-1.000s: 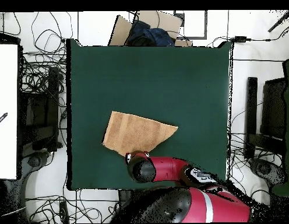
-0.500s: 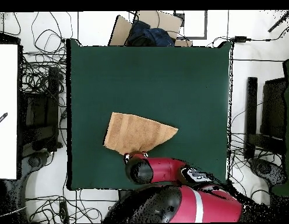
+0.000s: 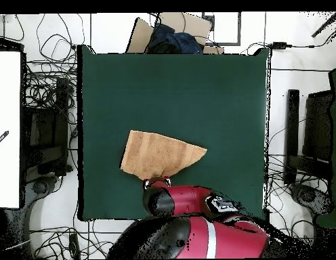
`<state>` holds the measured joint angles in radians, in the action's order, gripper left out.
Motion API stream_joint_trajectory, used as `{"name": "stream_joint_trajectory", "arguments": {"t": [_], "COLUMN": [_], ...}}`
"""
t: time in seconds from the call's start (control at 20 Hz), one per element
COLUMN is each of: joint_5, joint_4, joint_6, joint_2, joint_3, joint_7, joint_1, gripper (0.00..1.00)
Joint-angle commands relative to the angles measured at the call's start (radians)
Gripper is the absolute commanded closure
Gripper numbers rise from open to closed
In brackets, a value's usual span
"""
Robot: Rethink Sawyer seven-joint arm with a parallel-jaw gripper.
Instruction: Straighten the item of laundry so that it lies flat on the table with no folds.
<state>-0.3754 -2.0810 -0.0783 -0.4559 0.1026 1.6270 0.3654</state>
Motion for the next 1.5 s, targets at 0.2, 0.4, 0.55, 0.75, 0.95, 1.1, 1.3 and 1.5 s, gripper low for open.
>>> {"name": "stream_joint_trajectory", "arguments": {"t": [0.2, 0.4, 0.55, 0.75, 0.95, 1.1, 1.3, 1.5], "joint_5": [0.033, 0.038, 0.036, 0.042, 0.042, 0.044, 0.017, 0.007], "joint_4": [-0.151, -0.186, -0.194, -0.196, -0.186, -0.173, -0.163, -0.165], "joint_6": [0.170, 0.234, 0.258, 0.303, 0.323, 0.348, 0.313, 0.289], "joint_2": [-0.228, -0.293, -0.305, -0.344, -0.353, -0.360, -0.345, -0.334], "joint_3": [0.040, 0.088, 0.134, 0.157, 0.176, 0.189, 0.195, 0.219], "joint_7": [0.134, 0.102, 0.085, 0.073, 0.072, 0.065, 0.065, 0.064], "joint_1": [0.061, 0.112, 0.159, 0.178, 0.184, 0.189, 0.195, 0.212], "gripper": [1.00, 1.00, 1.00, 1.00, 1.00, 1.00, 1.00, 0.00]}}
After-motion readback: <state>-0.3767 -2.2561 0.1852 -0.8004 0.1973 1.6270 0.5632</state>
